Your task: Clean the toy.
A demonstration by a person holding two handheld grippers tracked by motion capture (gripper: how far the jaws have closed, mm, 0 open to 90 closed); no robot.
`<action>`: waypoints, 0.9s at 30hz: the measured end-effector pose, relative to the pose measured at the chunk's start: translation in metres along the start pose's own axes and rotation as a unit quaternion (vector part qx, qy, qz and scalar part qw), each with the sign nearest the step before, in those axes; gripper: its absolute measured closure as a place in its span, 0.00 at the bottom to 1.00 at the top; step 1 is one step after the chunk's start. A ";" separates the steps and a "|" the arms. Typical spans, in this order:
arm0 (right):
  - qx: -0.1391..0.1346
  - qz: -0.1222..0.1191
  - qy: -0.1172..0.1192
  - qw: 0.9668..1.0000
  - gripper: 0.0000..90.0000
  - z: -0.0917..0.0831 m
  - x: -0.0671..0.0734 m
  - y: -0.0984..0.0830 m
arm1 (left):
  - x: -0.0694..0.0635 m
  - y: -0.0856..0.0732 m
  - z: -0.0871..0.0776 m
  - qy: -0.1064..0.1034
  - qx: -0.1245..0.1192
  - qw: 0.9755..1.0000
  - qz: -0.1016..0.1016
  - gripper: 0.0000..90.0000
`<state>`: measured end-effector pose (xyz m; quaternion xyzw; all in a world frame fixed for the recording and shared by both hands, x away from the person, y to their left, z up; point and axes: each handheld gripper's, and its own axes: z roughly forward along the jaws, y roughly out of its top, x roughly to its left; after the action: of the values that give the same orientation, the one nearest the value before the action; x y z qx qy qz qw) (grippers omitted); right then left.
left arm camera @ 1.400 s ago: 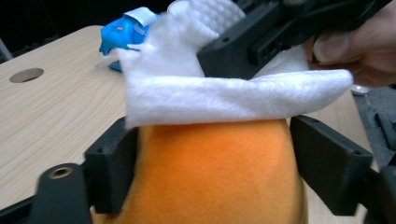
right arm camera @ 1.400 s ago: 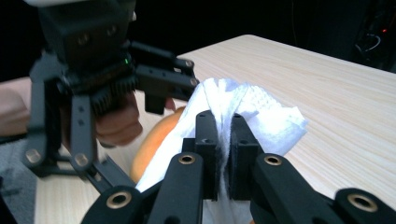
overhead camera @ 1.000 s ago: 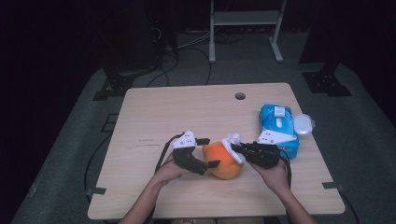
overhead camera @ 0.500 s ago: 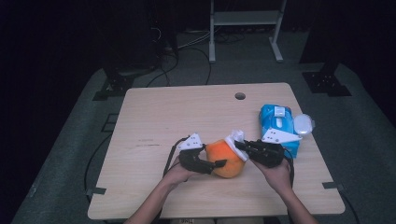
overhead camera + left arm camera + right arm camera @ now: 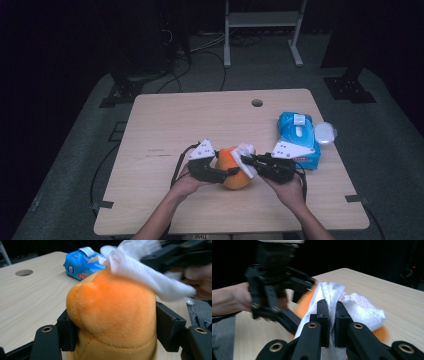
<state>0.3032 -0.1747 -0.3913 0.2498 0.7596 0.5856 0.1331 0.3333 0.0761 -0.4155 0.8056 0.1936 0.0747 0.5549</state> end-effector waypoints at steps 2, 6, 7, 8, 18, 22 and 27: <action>0.006 -0.011 0.008 1.000 0.93 0.005 0.005 0.001 | -0.003 -0.004 0.005 -0.001 0.010 1.000 0.001 0.34; 0.014 -0.006 -0.001 1.000 0.93 0.004 -0.003 -0.003 | -0.008 -0.006 0.008 -0.003 0.017 1.000 0.023 0.33; 0.015 -0.003 -0.011 1.000 0.93 0.002 -0.007 -0.004 | -0.010 -0.006 0.009 -0.007 0.021 0.999 0.031 0.32; 0.018 -0.004 -0.024 1.000 0.93 0.000 -0.011 -0.006 | -0.012 -0.007 0.010 -0.013 0.023 0.999 0.038 0.31; 0.042 0.022 -0.034 0.998 0.93 -0.012 -0.027 -0.017 | -0.006 -0.013 0.012 -0.044 0.016 0.999 0.027 0.18; 0.044 0.014 -0.024 0.999 0.93 -0.010 -0.020 -0.012 | -0.008 -0.014 0.012 -0.043 0.020 0.998 0.039 0.29; 0.040 -0.004 0.010 0.999 0.93 0.001 -0.001 -0.002 | -0.022 -0.014 0.018 -0.047 0.034 0.995 0.080 0.31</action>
<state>0.3041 -0.1750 -0.3939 0.2458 0.7849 0.5565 0.1176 0.3158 0.0557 -0.4328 0.8396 0.1048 0.0741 0.5278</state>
